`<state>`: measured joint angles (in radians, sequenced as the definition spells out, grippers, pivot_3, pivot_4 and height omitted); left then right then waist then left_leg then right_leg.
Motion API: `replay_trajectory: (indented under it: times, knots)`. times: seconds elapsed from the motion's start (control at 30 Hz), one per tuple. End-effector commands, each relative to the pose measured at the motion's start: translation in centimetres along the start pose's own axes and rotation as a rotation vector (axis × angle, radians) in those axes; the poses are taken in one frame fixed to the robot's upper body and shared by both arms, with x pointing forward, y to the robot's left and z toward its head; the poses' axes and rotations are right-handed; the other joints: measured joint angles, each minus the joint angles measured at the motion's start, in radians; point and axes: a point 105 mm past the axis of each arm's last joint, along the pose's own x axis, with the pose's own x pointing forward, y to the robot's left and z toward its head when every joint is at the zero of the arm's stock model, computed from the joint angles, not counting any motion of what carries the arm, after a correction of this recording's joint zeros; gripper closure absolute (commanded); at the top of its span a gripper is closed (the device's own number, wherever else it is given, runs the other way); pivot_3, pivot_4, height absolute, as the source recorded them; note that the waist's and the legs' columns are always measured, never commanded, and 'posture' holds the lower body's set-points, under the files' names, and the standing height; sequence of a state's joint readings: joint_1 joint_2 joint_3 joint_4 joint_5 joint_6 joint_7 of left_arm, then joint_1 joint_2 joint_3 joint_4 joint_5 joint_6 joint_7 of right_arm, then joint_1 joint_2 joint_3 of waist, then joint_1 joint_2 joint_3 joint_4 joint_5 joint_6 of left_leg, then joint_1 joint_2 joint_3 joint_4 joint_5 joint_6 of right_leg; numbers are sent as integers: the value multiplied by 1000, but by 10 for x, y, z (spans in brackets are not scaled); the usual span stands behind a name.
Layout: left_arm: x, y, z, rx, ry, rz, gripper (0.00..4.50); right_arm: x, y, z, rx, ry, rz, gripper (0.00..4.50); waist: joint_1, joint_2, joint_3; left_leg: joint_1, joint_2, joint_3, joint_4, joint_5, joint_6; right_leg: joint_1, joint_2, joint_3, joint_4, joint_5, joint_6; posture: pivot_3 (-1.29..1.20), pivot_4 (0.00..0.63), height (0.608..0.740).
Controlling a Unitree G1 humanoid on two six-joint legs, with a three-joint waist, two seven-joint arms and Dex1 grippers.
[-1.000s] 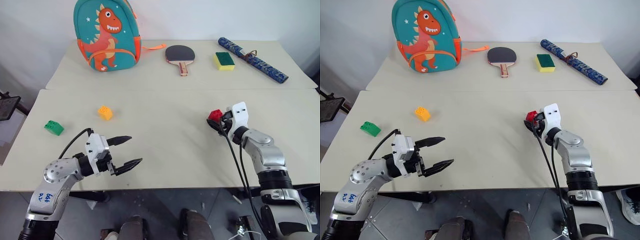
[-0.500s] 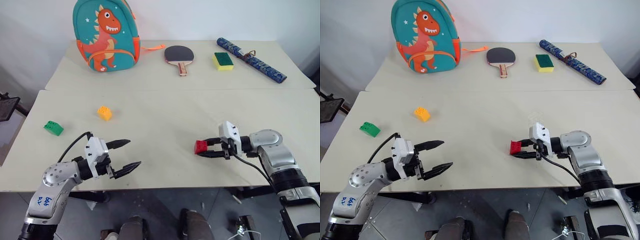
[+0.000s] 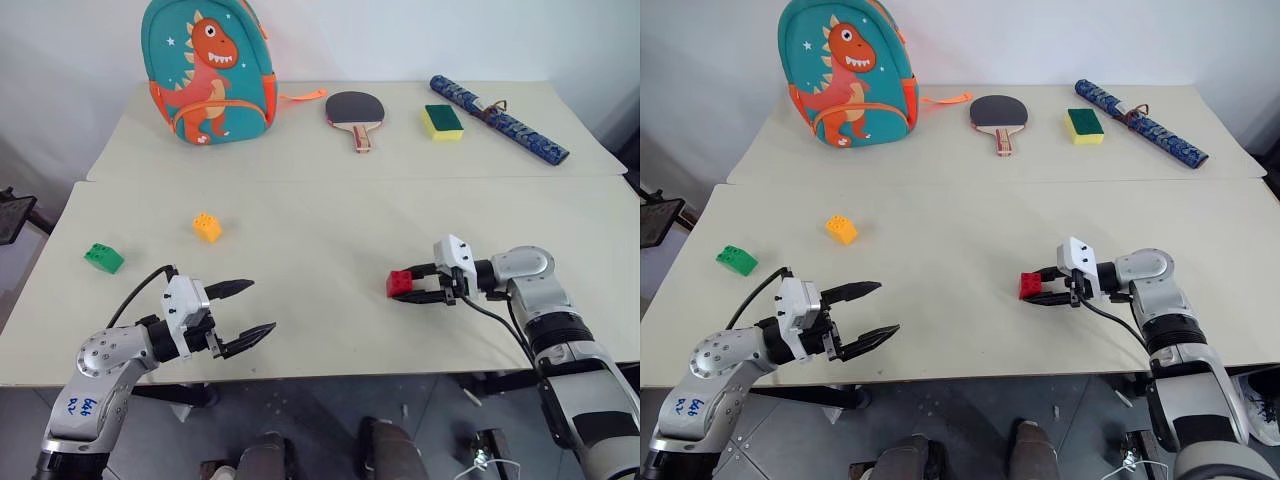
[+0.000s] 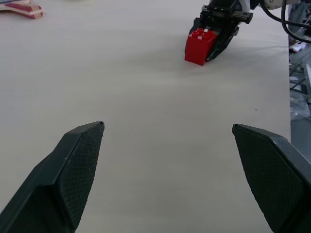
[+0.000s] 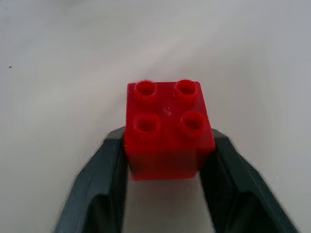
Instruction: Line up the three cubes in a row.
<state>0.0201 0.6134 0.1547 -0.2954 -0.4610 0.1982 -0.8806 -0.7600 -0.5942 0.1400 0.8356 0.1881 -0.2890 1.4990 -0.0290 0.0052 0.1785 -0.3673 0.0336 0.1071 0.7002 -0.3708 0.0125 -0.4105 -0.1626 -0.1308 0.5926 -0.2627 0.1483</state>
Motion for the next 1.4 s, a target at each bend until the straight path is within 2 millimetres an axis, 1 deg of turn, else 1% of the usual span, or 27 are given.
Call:
replay_trajectory:
  times: [0.03, 0.13, 0.2, 0.23, 0.3, 0.33, 0.4, 0.47, 0.5, 0.57, 0.63, 0.7, 0.77, 0.8, 0.87, 0.93, 1.03, 1.07, 1.13, 1.2, 1.27, 1.4]
  knots:
    - [-14, 11, -2, 22, 0, 102, 0, -12, -12, 17, -74, -64, -79, 1024, -1, 0, 0, 0, 0, 0, 0, 0, 0, 0, 0, 0, 0, 0, 0, 0, 150, 740]
    - [-38, 20, -8, -22, -44, 277, 0, -26, -9, 36, -111, -151, -78, 52, -1, 0, 0, 0, 0, 0, -1, 0, 0, 0, 0, 0, 0, 0, 0, 0, 150, 740]
    - [-52, 21, -12, -45, -58, 364, 0, -31, -4, 46, -135, -213, -71, 21, 0, 0, 0, 0, 1, -1, -1, 0, 0, 0, 0, -1, 0, 0, 0, 0, 150, 740]
    - [-65, 25, -15, -63, -76, 471, 0, -33, -2, 56, -137, -275, -95, 21, 1, 0, 0, 0, 1, -2, -1, 0, 0, 0, 0, -1, 0, 0, 0, 0, 150, 740]
    - [-104, 31, -26, -96, -101, 739, 0, -37, 5, 72, -101, -402, -132, 21, 3, 0, 0, 0, 1, -2, -1, 0, 0, 0, 0, -1, 0, 0, 0, 0, 150, 740]
    - [-119, 31, -31, -105, -102, 842, 0, -38, 9, 74, -54, -434, -136, 21, 4, 0, 0, 0, 1, -2, 0, 0, 0, 0, 0, -2, 0, 0, 0, 0, 150, 740]
    - [-143, 29, -39, -111, -92, 998, 0, -35, 18, 75, -86, -447, -155, 21, 4, 0, 0, -1, 1, -3, 0, -1, 0, 1, -1, -2, 0, 0, 0, 0, 150, 740]
    - [-164, 23, -48, -130, -75, 1112, 0, -34, 20, 81, -85, -504, -227, 21, 7, -1, 0, -1, 1, -2, 0, -1, 0, 1, -1, -2, -1, 0, 0, 0, 150, 740]
    - [-170, 20, -51, -142, -73, 1141, 0, -34, 20, 84, -78, -529, -257, 21, 7, -1, 0, 0, 1, -2, 0, -1, 0, 1, -1, -1, 0, 0, 0, 0, 150, 740]
    - [-192, 10, -65, -204, -76, 1238, 0, -29, 28, 76, -99, -526, -270, 21, 9, -1, -1, -1, 0, -1, 1, -1, 0, 1, -2, -1, 0, 0, 0, 0, 150, 740]
    - [-202, 6, -71, -229, -73, 1278, 0, -25, 36, 64, -80, -502, -241, 21, 13, -2, -1, 0, 0, -1, 1, -2, 1, 1, -2, -1, -1, 0, 0, 0, 150, 740]
    - [-201, 12, -70, -223, -83, 1267, 0, -23, 43, 56, -78, -478, -201, 21, 19, -3, -2, 0, 0, -1, 1, -2, 2, 0, -2, -1, -1, 0, 0, 0, 150, 740]
    - [-197, 19, -66, -212, -99, 1255, 0, -23, 46, 54, -81, -474, -187, 21, 26, -3, -2, 0, 0, -1, 1, -2, 2, 0, -2, -1, -1, 0, 0, 0, 150, 740]
    - [-193, 25, -63, -212, -120, 1233, 0, -24, 46, 55, -83, -478, -187, 21, 26, -3, -2, 0, 0, -1, 2, -2, 2, 1, -2, -1, 0, 0, 0, 0, 150, 740]
    - [-179, 47, -51, -184, -142, 1158, 0, -24, 45, 59, -87, -489, -181, 21, 29, -3, -2, 0, 0, -1, 2, -2, 2, 1, -2, -1, 0, 0, -1, 0, 150, 740]
    - [-171, 65, -46, -164, -122, 1101, 0, -23, 46, 61, -85, -487, -163, 21, 33, -3, -2, 0, 0, -2, 3, -1, 1, 1, -2, -2, 2, 0, -1, 0, 150, 740]
    - [-171, 90, -37, -143, -103, 1064, 0, -21, 47, 62, -89, -486, -153, 21, 26, -4, -3, 0, 0, -1, 3, -1, 1, 0, -2, -1, 3, 0, -1, 0, 150, 740]
    - [-172, 96, -36, -139, -95, 1063, 0, -20, 47, 62, -89, -486, -153, 21, 22, -4, -3, 1, 0, -1, 2, -1, 1, 0, -2, -2, 3, 0, -1, 0, 150, 740]
    - [-176, 116, -33, -107, -40, 1057, 0, -20, 46, 64, -88, -489, -159, 21, 14, -4, -3, 2, 0, 2, 0, -2, 1, -1, -2, -2, 3, 1, -1, 0, 150, 740]
    - [-171, 133, -31, -103, -11, 1019, 0, -21, 46, 64, -88, -486, -165, 21, 12, -4, -3, 2, 0, 2, -1, -2, 0, -1, -2, -4, 3, 1, -1, 0, 150, 740]
    - [-162, 144, -30, -113, -8, 973, 0, -20, 46, 64, -89, -483, -176, 21, 7, -4, -3, 2, 0, 1, -1, -1, 0, -1, -1, -5, 3, 1, -1, 0, 150, 740]
    - [-152, 158, -31, -98, 31, 937, 0, -21, 47, 64, -87, -480, -194, 21, 2, -4, -3, 2, 0, 2, -1, -1, 0, -1, -2, -4, 3, 1, -1, 0, 150, 740]
